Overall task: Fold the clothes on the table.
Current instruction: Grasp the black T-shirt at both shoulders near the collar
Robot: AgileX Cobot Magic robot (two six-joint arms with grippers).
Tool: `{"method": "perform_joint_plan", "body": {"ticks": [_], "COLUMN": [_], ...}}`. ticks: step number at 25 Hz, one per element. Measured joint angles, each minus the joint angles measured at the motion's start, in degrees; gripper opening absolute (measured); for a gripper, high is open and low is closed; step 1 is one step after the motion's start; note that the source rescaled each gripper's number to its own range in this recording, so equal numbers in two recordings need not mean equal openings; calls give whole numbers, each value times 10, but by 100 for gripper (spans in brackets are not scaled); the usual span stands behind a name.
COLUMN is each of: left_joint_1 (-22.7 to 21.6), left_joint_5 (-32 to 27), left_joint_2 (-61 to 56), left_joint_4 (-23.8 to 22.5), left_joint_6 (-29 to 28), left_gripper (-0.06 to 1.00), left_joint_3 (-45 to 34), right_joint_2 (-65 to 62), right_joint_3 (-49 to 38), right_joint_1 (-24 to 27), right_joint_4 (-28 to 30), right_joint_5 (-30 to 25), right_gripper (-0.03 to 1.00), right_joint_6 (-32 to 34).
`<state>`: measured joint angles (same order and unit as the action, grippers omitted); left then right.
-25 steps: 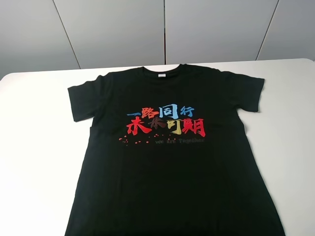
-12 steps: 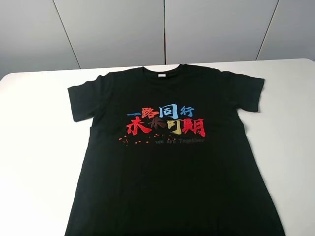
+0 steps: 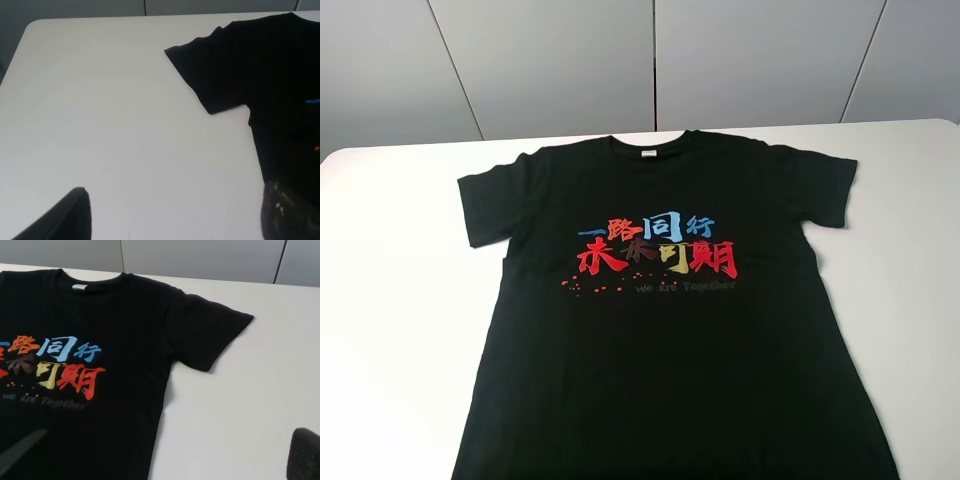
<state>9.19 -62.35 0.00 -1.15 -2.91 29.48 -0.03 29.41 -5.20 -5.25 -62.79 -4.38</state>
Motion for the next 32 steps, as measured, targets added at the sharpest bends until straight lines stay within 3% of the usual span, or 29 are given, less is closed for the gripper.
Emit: {"method": "perform_joint_plan", "body": {"ticks": [26, 32], "left_joint_1": [0, 0], "left_joint_5": [0, 22], "left_joint_2": [0, 44], "left_joint_4": [8, 28], "left_joint_6": [1, 50], "left_gripper": [92, 92], "left_joint_3": [0, 36], "right_joint_2": [0, 21], "right_joint_3": [0, 53], "right_joint_1": [0, 0], "right_joint_4": [-18, -20], "right_joint_5": [0, -4], "right_gripper": [100, 100], "right_joint_6": [5, 7]}}
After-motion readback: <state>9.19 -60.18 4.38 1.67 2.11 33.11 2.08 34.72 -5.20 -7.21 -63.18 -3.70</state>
